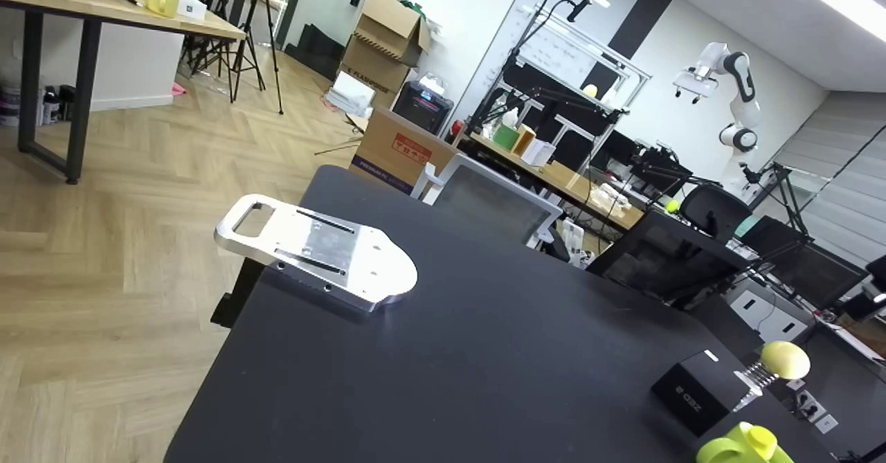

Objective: Remove the glue stick from the yellow mug and put it on top of the black box

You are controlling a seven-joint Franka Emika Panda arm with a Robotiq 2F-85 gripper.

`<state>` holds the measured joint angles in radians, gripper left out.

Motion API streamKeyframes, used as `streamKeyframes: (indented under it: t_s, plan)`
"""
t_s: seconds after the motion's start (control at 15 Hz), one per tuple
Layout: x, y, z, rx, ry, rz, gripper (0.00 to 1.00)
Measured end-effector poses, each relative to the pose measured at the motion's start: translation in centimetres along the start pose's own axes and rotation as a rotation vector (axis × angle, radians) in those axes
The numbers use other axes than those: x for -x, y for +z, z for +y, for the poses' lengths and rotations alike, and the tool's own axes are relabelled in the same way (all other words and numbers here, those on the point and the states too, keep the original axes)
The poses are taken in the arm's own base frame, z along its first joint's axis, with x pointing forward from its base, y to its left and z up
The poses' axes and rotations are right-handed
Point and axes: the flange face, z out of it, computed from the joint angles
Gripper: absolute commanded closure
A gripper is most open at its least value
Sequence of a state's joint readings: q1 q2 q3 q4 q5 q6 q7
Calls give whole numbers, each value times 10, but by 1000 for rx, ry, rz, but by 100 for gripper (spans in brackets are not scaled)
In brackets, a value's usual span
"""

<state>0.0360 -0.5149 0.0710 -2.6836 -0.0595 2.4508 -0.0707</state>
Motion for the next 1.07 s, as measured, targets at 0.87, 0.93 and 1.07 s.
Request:
streamKeyframes:
  t_s: [0.87,0.93,1.07]
  plan:
    - [-46,164,59,297,194,-204,0]
    - [-45,171,53,304,197,-220,0]
    - [-42,182,38,308,199,-247,0]
